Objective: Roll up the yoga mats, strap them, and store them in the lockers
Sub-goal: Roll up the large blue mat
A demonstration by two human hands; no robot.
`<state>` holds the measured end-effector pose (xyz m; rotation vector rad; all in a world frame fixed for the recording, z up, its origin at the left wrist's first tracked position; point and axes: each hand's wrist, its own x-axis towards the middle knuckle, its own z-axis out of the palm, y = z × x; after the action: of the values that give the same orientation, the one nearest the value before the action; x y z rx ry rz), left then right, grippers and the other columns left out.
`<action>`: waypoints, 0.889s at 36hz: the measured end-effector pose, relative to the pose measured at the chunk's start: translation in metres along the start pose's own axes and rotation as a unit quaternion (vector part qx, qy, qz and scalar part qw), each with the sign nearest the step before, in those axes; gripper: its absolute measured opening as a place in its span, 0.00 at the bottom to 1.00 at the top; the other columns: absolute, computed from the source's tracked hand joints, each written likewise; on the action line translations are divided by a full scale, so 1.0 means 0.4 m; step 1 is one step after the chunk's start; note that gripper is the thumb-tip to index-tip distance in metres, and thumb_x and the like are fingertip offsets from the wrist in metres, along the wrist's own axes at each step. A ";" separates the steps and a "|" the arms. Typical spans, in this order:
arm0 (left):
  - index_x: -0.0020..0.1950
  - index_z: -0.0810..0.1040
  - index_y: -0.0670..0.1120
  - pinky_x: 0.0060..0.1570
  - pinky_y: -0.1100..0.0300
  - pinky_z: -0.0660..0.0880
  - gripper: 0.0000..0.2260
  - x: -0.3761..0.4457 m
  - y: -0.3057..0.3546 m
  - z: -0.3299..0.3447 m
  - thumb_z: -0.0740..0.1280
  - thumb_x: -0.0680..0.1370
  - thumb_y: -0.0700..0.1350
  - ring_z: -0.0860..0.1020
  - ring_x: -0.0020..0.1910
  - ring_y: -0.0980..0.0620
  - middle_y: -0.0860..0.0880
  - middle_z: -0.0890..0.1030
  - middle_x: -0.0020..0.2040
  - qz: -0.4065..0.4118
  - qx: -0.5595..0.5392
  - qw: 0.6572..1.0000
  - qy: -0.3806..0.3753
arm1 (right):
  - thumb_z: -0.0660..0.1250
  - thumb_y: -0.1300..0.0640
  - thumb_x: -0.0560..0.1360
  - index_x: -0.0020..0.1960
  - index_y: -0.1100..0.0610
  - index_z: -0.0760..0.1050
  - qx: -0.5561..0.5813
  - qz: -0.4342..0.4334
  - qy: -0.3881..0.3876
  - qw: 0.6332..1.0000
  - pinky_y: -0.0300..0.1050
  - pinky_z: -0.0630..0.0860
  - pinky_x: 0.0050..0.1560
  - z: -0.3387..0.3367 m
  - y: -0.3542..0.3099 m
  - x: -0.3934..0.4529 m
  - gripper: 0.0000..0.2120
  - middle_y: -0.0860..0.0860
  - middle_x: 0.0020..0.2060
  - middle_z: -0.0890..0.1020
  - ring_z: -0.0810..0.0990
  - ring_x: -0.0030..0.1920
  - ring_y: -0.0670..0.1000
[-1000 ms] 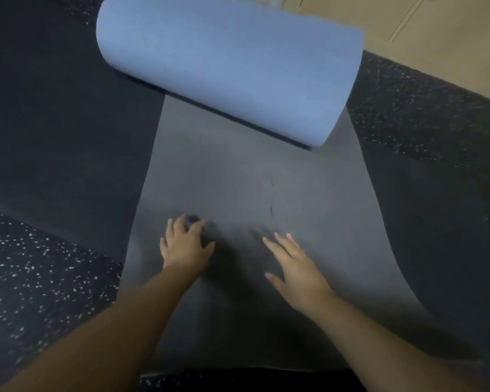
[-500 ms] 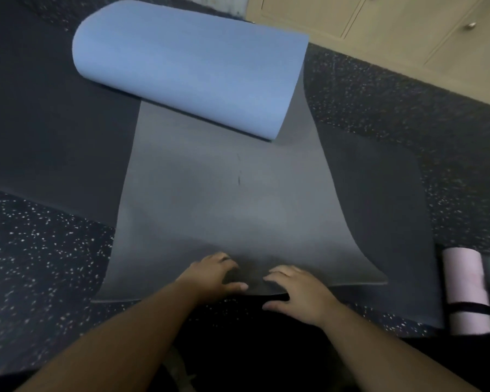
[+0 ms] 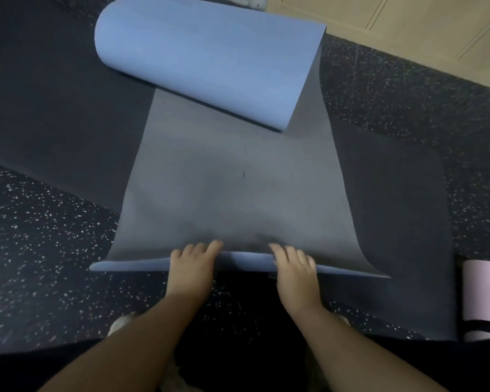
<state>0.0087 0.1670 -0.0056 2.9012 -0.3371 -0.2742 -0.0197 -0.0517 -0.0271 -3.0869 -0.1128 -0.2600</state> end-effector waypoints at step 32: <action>0.67 0.70 0.53 0.53 0.39 0.70 0.19 -0.008 -0.058 0.166 0.55 0.76 0.53 0.73 0.51 0.38 0.42 0.77 0.53 0.036 0.060 0.997 0.027 | 0.66 0.47 0.71 0.68 0.54 0.74 -0.002 -0.043 -0.035 0.998 0.63 0.58 0.67 0.095 0.098 -0.045 0.26 0.54 0.57 0.77 0.69 0.60 0.55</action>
<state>-0.0034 0.1778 -0.0740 2.9996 -0.4631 -0.1676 -0.0280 -0.0904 -0.0690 -3.0993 -0.2488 -0.1548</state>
